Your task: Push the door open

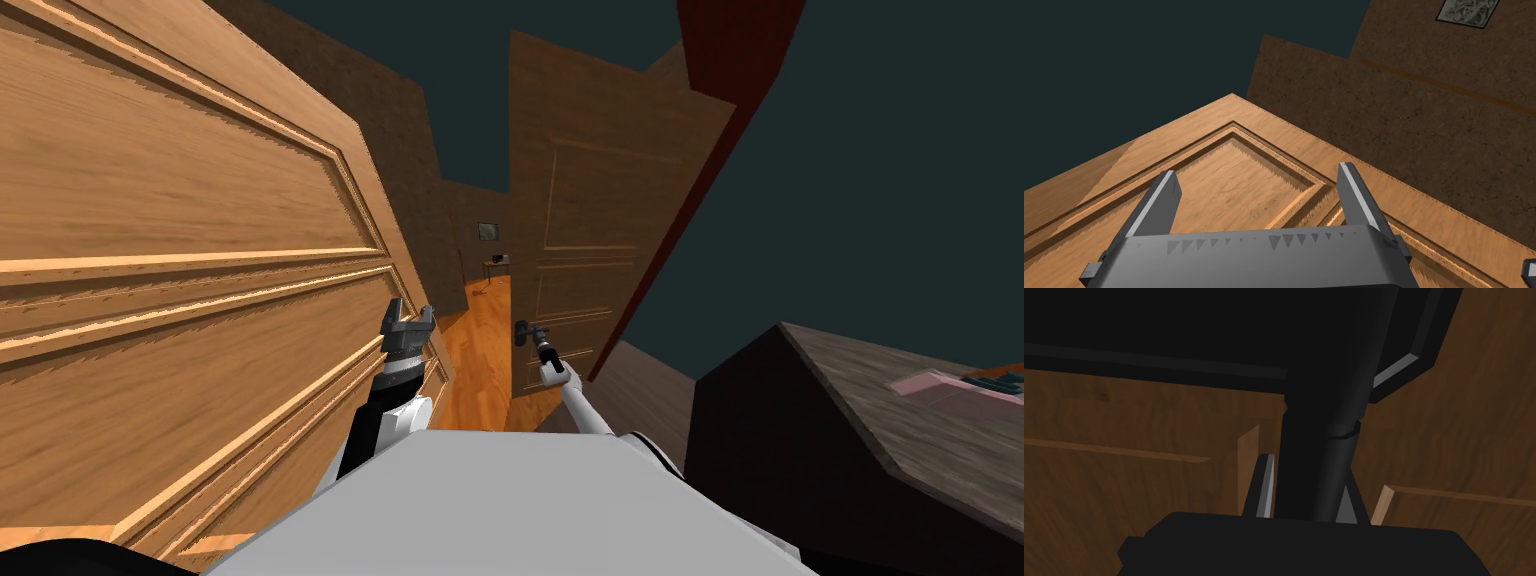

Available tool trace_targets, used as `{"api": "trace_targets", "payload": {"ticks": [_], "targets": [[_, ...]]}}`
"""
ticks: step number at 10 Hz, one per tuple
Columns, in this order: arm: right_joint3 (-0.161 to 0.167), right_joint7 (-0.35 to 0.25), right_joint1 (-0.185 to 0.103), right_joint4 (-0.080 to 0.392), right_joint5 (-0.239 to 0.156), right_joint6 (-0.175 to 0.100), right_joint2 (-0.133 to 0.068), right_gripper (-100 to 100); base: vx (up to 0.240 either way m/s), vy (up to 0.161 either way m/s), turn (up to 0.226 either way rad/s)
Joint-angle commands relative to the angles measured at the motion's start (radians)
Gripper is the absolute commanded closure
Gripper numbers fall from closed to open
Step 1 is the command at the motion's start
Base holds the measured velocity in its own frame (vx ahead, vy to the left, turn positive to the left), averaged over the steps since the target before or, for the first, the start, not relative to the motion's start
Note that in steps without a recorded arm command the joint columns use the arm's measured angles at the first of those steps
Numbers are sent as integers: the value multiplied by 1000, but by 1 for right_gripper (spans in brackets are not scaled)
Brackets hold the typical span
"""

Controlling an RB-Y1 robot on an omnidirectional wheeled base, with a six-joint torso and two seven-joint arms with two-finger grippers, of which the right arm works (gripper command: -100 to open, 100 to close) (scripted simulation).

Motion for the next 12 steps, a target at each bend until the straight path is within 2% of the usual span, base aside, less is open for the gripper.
{"api": "trace_targets", "payload": {"ticks": [1, 2, 3, 4, 8, 11, 12], "targets": [[-22, 3, -23, 30, -5, -20, -12, 100, 80, 90, -36], [-40, 8, -24, 32, -8, -19, -10, 100, 104, 104, -50], [-40, 8, -24, 32, -8, -19, -10, 100, 79, 87, -33], [-64, 16, -26, 36, -12, -19, -7, 100, 128, 130, -70], [-103, 28, -29, 41, -19, -19, 3, 100, 121, 157, -94], [-124, 34, -30, 44, -23, -19, 13, 100, 122, 139, -63], [-124, 32, -27, 45, -23, -17, 4, 100, 55, 47, -44]]}}
